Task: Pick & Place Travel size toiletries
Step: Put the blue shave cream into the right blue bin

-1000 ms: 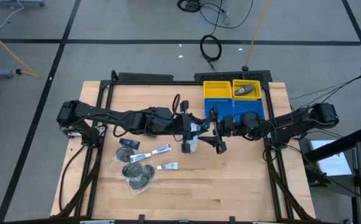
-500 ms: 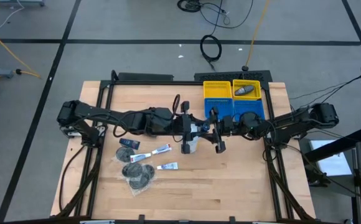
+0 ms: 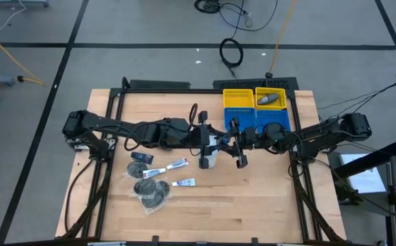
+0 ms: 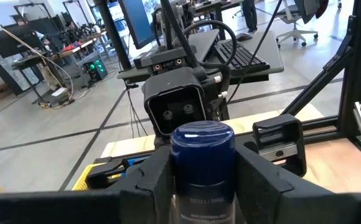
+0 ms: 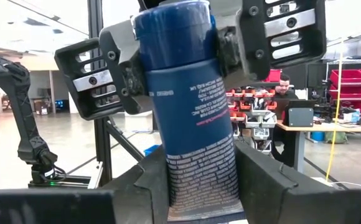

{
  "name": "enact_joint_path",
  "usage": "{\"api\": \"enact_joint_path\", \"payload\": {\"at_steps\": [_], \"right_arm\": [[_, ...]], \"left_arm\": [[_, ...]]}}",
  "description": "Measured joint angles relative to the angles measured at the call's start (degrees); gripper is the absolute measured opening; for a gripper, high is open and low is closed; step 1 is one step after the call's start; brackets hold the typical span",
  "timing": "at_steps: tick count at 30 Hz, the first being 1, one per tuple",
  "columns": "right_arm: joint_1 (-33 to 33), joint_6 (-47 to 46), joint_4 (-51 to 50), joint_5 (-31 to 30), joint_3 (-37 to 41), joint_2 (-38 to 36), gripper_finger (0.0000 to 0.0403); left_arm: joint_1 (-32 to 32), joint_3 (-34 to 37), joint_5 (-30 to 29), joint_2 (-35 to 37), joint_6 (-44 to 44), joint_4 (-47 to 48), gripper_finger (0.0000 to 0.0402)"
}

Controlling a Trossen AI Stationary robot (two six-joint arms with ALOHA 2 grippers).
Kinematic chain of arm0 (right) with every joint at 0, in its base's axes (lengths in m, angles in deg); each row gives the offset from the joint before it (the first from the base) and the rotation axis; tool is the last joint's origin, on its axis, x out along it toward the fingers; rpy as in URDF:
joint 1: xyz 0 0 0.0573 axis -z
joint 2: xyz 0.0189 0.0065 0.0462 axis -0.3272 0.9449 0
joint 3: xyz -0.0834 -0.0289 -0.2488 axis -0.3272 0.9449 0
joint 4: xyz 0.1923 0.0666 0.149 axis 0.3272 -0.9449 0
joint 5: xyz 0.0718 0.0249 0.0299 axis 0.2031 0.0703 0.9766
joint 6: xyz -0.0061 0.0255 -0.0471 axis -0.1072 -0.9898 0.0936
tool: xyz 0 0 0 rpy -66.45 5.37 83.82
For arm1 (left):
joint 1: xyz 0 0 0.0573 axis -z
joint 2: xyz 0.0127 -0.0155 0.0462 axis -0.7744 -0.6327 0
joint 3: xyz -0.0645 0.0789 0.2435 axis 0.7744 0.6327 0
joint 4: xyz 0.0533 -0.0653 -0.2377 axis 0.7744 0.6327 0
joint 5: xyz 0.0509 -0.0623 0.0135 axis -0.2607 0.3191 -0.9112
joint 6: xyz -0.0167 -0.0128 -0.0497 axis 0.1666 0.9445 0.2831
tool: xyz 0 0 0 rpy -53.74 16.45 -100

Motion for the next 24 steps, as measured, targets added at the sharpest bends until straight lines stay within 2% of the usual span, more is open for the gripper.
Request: {"api": "enact_joint_path", "payload": {"at_steps": [7, 12, 16, 24], "right_arm": [[-0.02, 0.16, 0.02, 0.23, 0.0, 0.0, 0.0141], [-0.02, 0.17, 0.11, 0.23, 0.0, 0.0, 0.0141], [-0.02, 0.17, 0.58, 0.18, 0.0, -0.02, 0.0141], [1.9, 1.28, -1.33, -0.16, 0.11, -1.43, 0.0141]], "left_arm": [[-0.07, 0.0, -0.55, 0.02, -0.91, -0.1, 0.0227], [-0.07, 0.0, -0.56, 1.26, -0.62, -0.28, 0.0265], [-0.07, -0.02, -0.88, 3.0, -0.59, 0.3, 0.0286], [0.28, -0.05, -7.05, 6.66, 1.08, 7.23, 0.03]]}}
